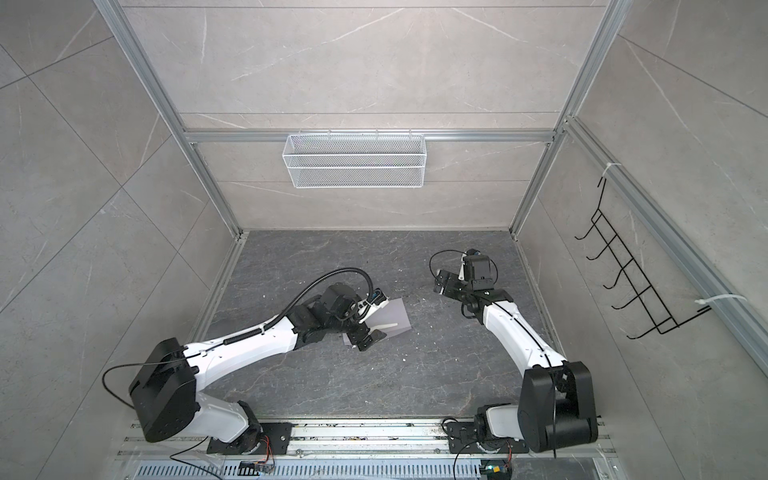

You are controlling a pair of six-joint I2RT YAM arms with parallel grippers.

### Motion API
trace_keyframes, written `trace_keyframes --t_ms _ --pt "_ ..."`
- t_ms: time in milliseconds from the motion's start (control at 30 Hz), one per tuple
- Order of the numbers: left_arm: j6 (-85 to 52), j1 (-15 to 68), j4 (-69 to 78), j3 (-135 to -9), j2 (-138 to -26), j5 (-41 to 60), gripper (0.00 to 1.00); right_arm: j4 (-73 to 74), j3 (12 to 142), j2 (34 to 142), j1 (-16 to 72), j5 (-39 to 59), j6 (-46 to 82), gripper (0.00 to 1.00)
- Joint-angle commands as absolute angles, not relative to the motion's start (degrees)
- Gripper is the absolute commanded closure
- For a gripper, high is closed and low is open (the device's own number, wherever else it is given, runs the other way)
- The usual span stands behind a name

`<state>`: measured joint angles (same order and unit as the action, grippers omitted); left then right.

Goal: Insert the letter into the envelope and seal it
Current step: 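Lower the right gripper onto the white glue stick and close on it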

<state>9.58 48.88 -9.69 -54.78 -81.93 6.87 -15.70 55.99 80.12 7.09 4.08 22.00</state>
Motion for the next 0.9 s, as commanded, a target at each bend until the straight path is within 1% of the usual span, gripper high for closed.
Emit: trace_keyframes --t_ms 0,133,333,533,667,867 --pt "5.2 48.0 -4.9 -51.9 -76.7 2.8 0.00 -21.7 62.7 85.8 6.9 2.5 17.8 0.00" --pt "1.5 46.2 -1.7 -47.6 -71.9 1.4 0.00 -25.9 70.6 93.4 6.9 2.2 16.1 0.01" --pt "-2.6 44.0 0.9 -43.9 -67.7 0.0 0.00 -32.4 81.6 103.3 6.9 0.1 13.8 0.11" --pt "-4.9 43.4 2.7 -42.1 -66.7 0.1 0.00 -38.6 91.0 112.1 6.9 -1.8 10.8 0.16" --pt "-5.7 43.4 4.5 -40.9 -66.0 0.0 0.00 -41.4 95.5 116.6 6.9 -2.5 9.7 0.20" --pt "-6.5 43.3 4.7 -40.7 -66.2 0.8 0.00 -43.1 99.2 121.1 7.2 -2.3 8.8 0.29"
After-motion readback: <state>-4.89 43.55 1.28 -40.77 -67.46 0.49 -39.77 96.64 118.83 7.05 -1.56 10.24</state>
